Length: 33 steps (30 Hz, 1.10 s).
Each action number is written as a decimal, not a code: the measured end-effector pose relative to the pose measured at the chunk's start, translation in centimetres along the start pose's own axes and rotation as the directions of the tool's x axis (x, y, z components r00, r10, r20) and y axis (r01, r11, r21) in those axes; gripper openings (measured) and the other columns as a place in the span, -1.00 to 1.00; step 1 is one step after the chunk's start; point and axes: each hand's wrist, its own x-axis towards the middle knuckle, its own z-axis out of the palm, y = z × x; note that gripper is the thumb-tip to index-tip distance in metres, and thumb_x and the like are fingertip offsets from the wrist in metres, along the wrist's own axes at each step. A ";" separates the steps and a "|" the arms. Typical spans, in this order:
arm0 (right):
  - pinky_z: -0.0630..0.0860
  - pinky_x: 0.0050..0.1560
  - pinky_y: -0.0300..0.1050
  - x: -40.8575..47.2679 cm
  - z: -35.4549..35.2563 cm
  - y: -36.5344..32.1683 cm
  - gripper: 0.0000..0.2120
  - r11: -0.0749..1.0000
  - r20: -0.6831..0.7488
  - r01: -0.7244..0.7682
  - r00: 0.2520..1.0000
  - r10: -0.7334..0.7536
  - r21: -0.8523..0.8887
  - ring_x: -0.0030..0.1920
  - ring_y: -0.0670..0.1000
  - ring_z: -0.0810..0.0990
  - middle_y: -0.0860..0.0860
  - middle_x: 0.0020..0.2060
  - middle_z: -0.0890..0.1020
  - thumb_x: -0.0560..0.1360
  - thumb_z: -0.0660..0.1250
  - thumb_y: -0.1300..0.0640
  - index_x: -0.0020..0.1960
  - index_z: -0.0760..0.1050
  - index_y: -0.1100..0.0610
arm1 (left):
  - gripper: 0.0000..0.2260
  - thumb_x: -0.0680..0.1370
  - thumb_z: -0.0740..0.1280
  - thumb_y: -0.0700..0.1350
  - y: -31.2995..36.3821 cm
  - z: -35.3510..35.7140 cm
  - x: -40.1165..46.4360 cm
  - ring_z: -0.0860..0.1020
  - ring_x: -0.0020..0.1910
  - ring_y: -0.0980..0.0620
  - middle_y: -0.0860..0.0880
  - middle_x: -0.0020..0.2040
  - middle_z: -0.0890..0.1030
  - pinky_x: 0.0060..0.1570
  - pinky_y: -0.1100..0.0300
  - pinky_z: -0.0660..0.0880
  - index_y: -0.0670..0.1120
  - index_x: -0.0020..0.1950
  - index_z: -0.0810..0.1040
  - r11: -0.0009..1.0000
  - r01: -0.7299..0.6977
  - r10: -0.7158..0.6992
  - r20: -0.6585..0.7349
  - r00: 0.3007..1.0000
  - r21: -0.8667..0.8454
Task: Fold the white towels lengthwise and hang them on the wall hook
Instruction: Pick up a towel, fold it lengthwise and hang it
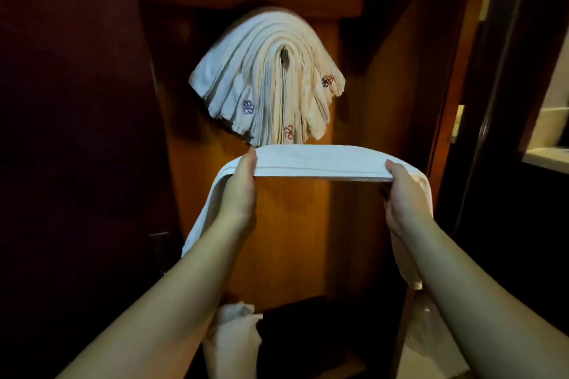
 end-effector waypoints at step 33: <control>0.37 0.41 0.08 31.3 30.7 -16.4 -0.06 0.825 0.384 0.491 0.845 -0.373 -0.278 0.29 0.14 0.54 0.09 0.34 0.54 0.29 0.24 -0.53 0.43 0.43 0.11 | -0.24 0.23 0.18 0.62 22.3 8.3 39.0 0.69 -0.01 -0.05 -0.06 -0.01 0.72 0.16 -0.04 0.57 0.05 0.02 0.69 0.814 -0.484 0.502 0.028 0.864 0.321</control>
